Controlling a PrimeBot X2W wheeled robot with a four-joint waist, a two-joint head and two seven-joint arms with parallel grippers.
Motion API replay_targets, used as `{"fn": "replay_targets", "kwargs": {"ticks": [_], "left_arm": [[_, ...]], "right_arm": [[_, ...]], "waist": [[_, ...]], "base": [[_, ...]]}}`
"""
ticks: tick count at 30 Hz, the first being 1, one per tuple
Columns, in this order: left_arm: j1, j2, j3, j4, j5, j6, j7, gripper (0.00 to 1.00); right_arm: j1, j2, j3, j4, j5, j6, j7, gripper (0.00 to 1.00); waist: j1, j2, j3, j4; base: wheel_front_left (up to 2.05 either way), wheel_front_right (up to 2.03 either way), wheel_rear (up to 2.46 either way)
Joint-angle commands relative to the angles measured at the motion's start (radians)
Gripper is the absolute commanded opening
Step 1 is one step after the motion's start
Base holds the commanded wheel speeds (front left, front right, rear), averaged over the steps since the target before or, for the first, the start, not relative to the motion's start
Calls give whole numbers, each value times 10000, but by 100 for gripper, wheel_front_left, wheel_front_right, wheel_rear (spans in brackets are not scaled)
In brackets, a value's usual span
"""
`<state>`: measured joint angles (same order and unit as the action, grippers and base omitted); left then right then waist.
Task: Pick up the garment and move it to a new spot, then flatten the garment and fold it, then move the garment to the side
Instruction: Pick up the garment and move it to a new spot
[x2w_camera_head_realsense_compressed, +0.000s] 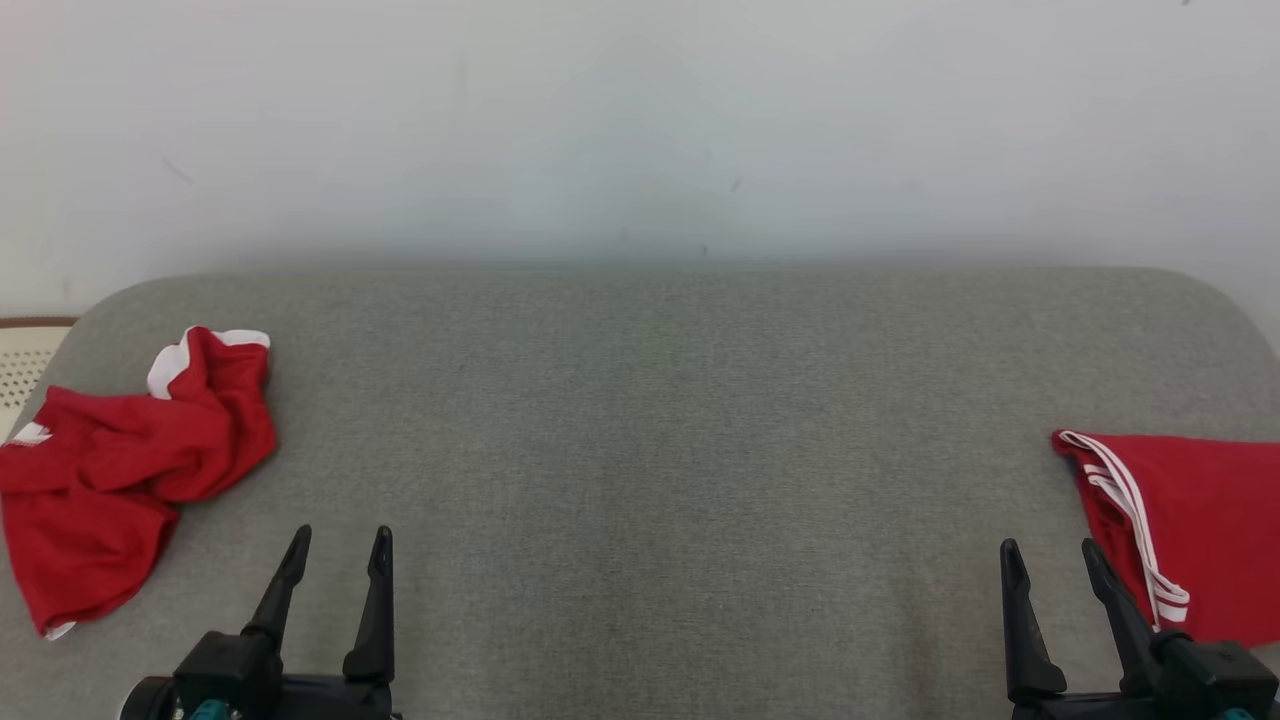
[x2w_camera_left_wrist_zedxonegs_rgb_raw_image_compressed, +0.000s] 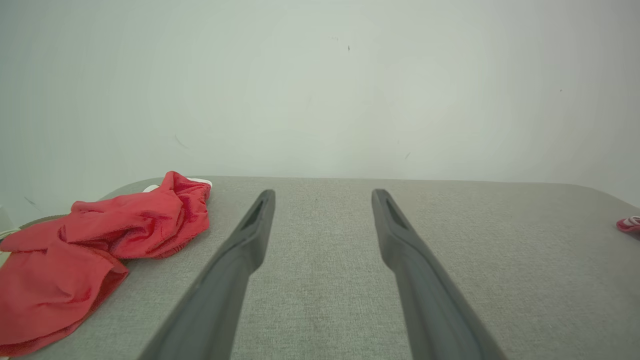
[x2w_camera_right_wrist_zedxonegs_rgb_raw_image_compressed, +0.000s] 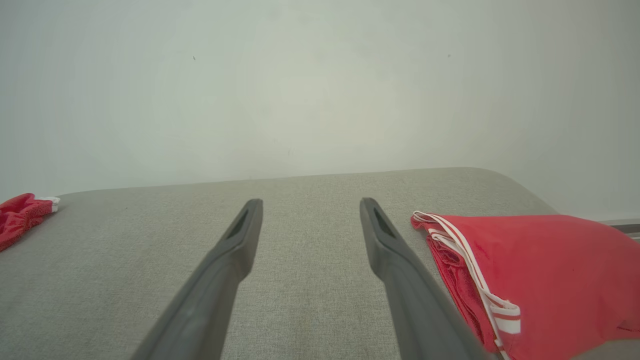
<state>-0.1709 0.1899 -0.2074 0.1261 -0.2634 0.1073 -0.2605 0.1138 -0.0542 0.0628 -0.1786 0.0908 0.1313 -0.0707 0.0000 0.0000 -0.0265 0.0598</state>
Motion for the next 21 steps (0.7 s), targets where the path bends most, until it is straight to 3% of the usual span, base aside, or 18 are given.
{"fn": "replay_targets", "kwargs": {"ticks": [1, 6, 15, 21], "left_arm": [[-51, 19, 62, -18, -8, 0, -41, 100], [-153, -105, 313, -206, -23, 91, -41, 100], [-37, -277, 919, -398, 52, 197, -39, 100], [177, -325, 1340, -408, 41, 164, -39, 100]], "right_arm": [[-26, 12, 35, 10, 23, -9, -42, 100], [-113, -59, 210, -32, -21, -9, -9, 100], [-565, -276, 775, 91, 54, -9, 115, 100], [-568, -212, 974, 186, 59, -9, 124, 100]], "waist": [[0, 0, 23, 109], [0, 0, 117, 848], [0, 0, 263, 3002], [0, 0, 193, 3975]], "base": [[0, 0, 0], [0, 0, 0], [0, 0, 0], [0, 0, 0]]}}
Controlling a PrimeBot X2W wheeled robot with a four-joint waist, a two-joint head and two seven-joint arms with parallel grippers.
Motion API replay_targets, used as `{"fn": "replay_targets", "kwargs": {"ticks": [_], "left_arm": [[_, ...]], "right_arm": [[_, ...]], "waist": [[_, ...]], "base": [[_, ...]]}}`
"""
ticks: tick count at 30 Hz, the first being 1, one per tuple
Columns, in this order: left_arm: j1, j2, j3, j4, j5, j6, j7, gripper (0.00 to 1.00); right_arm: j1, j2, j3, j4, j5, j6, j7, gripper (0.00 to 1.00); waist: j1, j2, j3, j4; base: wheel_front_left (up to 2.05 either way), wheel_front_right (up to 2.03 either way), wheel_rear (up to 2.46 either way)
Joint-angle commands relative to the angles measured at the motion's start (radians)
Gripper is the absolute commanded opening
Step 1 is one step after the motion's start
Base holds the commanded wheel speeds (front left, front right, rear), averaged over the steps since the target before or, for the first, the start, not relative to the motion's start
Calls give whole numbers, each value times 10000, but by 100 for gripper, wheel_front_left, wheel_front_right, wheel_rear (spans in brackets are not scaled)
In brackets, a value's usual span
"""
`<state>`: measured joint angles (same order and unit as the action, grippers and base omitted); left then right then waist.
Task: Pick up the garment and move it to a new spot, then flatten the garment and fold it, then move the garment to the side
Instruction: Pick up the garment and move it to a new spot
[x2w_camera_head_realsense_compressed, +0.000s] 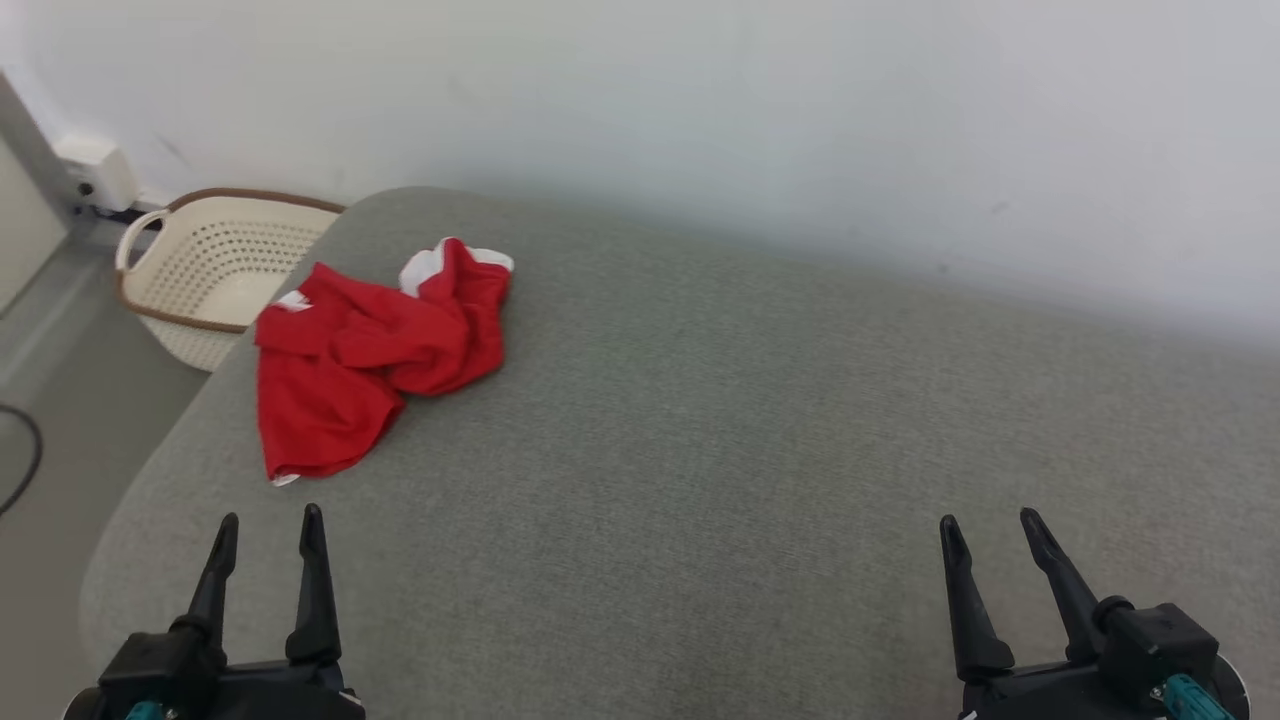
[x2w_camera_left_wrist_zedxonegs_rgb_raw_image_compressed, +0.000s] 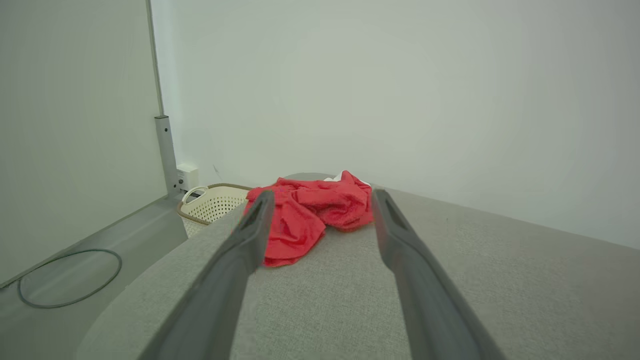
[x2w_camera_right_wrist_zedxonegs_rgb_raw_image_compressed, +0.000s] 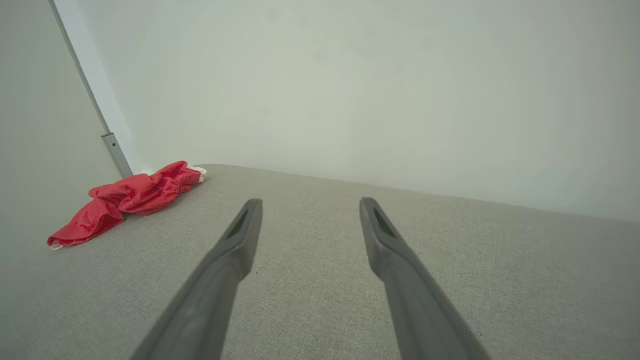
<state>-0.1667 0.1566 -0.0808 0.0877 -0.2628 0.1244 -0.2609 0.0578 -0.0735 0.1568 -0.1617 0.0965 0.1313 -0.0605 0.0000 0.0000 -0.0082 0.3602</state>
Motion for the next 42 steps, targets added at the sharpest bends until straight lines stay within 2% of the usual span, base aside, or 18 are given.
{"fn": "replay_targets", "kwargs": {"ticks": [1, 9, 25, 31, 36, 42], "left_arm": [[186, -11, 122, -37, 45, -25, -36, 100], [409, -148, 321, -130, 200, -94, -36, 100], [191, -150, 424, 19, 468, -234, -36, 100], [-698, 341, 704, -120, 703, -201, -37, 100], [-2011, 952, 1117, 33, 755, -111, 172, 100], [-3448, 1477, 1526, 1371, 382, -268, 368, 100]], "right_arm": [[-4, -5, 45, 47, 24, -9, 46, 100], [6, 65, 165, 172, 43, -9, 6, 100], [56, 113, 180, 284, 92, -9, -9, 100], [-127, 108, 249, 160, 87, -9, 126, 100], [-318, 44, 375, 36, 21, -9, 201, 100], [-694, -184, 583, -21, -95, -9, 295, 100]], "waist": [[0, 0, 3, 1074], [0, 0, -25, 1383], [0, 0, -42, 1185], [0, 0, 216, 829], [0, 0, 744, 203], [0, 0, 1554, -731]], "base": [[0, 0, 0], [0, 0, 0], [0, 0, 0], [0, 0, 0], [0, 0, 0], [0, 0, 0]]}}
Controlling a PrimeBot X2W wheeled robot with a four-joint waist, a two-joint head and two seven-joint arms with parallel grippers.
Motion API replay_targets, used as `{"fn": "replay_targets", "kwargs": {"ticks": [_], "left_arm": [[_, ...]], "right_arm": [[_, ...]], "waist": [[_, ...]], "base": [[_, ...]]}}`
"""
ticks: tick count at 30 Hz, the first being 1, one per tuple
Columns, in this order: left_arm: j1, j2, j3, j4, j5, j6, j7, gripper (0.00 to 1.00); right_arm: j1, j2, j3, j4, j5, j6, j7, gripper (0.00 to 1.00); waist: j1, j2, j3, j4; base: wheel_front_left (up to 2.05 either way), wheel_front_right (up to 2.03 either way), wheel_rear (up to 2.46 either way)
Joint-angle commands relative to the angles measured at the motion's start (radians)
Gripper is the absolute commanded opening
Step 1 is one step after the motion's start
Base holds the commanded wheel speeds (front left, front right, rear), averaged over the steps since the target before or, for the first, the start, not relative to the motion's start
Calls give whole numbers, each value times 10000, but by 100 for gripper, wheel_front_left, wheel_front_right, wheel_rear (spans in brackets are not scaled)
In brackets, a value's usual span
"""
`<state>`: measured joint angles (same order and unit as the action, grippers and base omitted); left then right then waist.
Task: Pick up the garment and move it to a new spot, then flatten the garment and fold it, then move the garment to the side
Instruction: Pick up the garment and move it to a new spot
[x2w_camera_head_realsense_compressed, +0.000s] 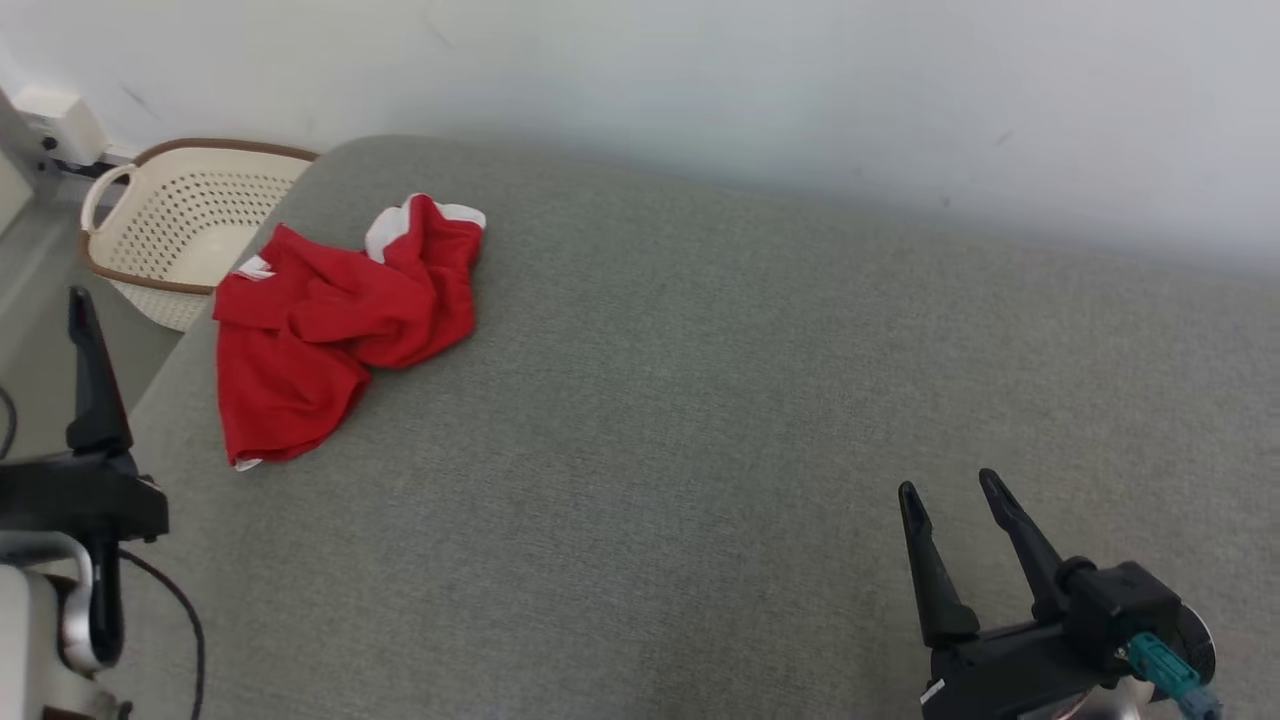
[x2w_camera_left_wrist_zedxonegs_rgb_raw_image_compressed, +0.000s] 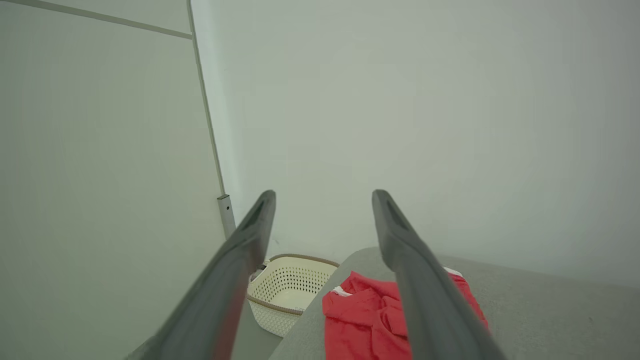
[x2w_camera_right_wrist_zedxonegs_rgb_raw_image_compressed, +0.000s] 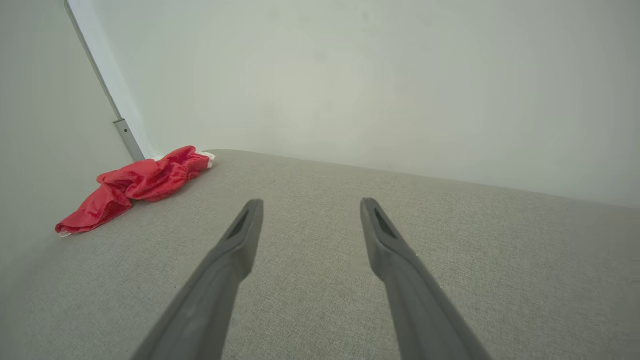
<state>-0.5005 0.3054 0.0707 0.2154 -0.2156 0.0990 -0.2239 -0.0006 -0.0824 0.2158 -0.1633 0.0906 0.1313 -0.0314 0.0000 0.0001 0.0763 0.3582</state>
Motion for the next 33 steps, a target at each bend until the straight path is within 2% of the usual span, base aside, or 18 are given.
{"fn": "replay_targets", "kwargs": {"ticks": [1, 7, 17, 29, 30, 31, 32, 33], "left_arm": [[-258, 130, 110, 450, -151, -47, 50, 100], [-1160, 530, 225, 3017, -531, -478, 379, 100], [-2041, 957, 406, 6636, -1194, -1129, 1130, 100], [-2843, 1190, 600, 8787, -1676, -1496, 1131, 98], [-2894, 1177, 579, 8917, -1679, -1504, 1102, 51], [-2939, 1177, 565, 9017, -1685, -1507, 1026, 33], [-2996, 1211, 553, 9104, -1665, -1446, 916, 0], [-3067, 1260, 508, 9146, -1592, -1407, 797, 0]], "right_arm": [[-194, -126, 81, -22, -38, -9, 16, 100], [-647, -307, 204, -53, 50, -9, -14, 100], [-1332, -415, 305, 12, 152, -9, -147, 100], [-1570, -525, 254, 70, 211, -9, -233, 100], [-1589, -527, 240, 81, 218, -9, -242, 100], [-1604, -519, 224, 86, 231, -9, -250, 100], [-1604, -497, 183, 96, 248, -9, -255, 100], [-1594, -479, 149, 111, 245, -9, -259, 100]], "waist": [[0, -1, 880, -908], [0, -1, 1823, -1762], [0, -1, 2862, -2675], [0, -1, 3435, -3059], [0, -1, 3445, -3072], [0, -1, 3447, -3085], [0, -1, 3433, -3091], [0, -1, 3405, -3084]], "base": [[0, 0, 0], [0, 0, 0], [0, 0, 0], [0, 0, 0], [0, 0, 0], [0, 0, 0], [0, 0, 0], [0, 0, 0]]}}
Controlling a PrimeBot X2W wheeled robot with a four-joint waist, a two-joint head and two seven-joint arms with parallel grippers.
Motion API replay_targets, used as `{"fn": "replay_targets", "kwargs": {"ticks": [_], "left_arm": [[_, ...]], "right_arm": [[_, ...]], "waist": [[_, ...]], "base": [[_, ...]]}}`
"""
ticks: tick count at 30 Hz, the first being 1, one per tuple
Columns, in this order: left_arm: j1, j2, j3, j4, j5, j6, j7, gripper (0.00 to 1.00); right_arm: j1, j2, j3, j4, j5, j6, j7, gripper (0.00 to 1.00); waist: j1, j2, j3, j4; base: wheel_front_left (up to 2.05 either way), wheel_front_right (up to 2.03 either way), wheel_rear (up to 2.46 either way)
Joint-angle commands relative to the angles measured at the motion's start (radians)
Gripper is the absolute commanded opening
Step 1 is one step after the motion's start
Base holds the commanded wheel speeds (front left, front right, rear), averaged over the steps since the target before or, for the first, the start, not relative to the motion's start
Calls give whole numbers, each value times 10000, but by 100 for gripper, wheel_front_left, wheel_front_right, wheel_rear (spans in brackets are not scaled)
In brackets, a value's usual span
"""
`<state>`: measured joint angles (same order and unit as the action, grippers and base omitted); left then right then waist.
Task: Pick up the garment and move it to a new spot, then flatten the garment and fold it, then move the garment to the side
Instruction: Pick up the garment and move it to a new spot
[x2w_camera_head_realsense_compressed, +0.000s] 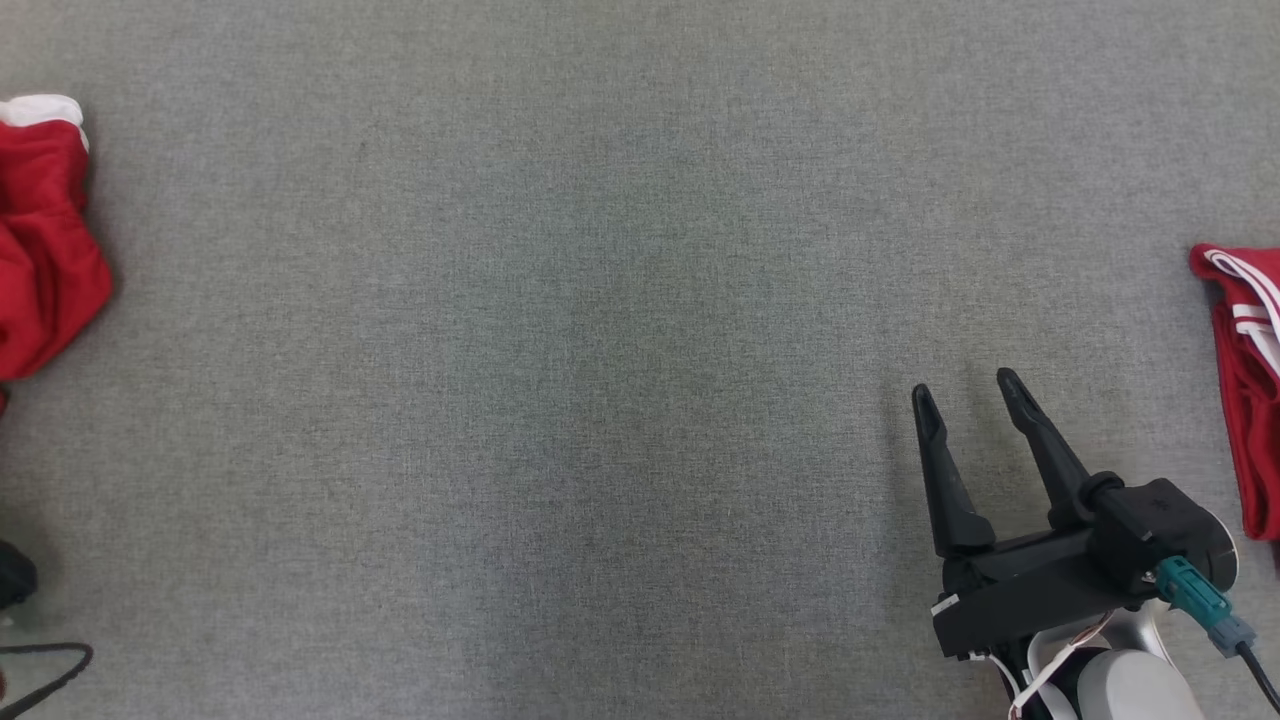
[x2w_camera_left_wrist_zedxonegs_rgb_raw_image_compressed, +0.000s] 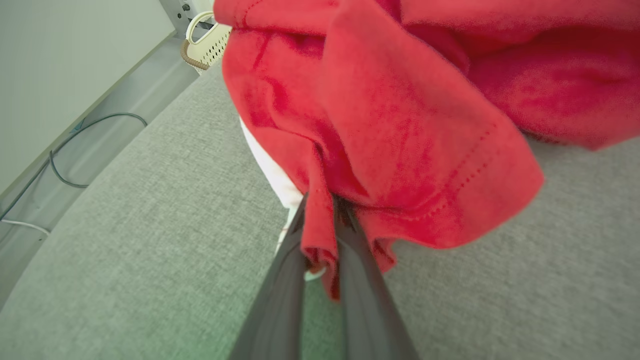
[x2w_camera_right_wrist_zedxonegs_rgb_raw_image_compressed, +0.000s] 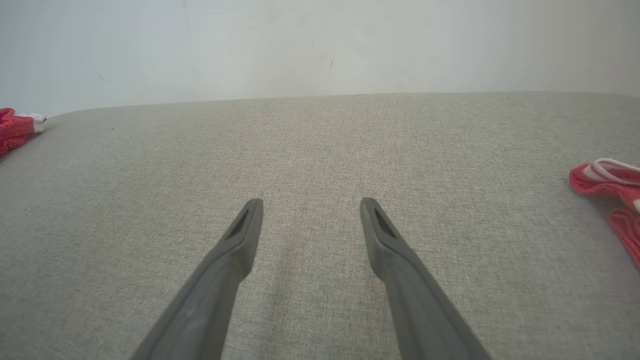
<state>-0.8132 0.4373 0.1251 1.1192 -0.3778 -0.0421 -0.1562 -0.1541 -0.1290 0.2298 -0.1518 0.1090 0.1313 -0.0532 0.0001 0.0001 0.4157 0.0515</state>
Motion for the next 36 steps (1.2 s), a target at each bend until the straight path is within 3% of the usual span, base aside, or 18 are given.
{"fn": "replay_targets", "kwargs": {"ticks": [1, 7, 10, 21, 28, 36], "left_arm": [[-25, -27, -50, 141, 44, 58, -30, 0], [-603, 226, -331, -358, 444, 425, -855, 0], [-696, 217, -455, -1236, 654, 543, -1027, 0], [1064, -1196, -1080, -5741, 1018, 908, -1050, 0], [2802, -2146, -2347, -9136, 1494, 1110, -315, 0], [3992, -2951, -4096, -11127, 1825, 843, 561, 0]], "right_arm": [[-33, 8, -35, 9, 59, -9, -50, 100], [245, 95, -344, 45, 25, -9, -106, 100], [469, 174, -489, -34, 4, -9, -93, 100], [901, 378, -1031, -75, 65, -9, -193, 100], [1039, 456, -1072, -52, 98, -9, -198, 100], [984, 537, -1152, -10, 84, -9, -268, 100]], "waist": [[-1, -1, -32, 2], [-1, -1, -520, 289], [-1, -1, -891, 455], [-1, -1, -1815, 617], [-1, -1, -2109, 217], [-1, -1, -2042, -534]], "base": [[0, 0, 0], [0, 0, 0], [0, 0, 0], [0, 0, 0], [0, 0, 0], [0, 0, 0]]}}
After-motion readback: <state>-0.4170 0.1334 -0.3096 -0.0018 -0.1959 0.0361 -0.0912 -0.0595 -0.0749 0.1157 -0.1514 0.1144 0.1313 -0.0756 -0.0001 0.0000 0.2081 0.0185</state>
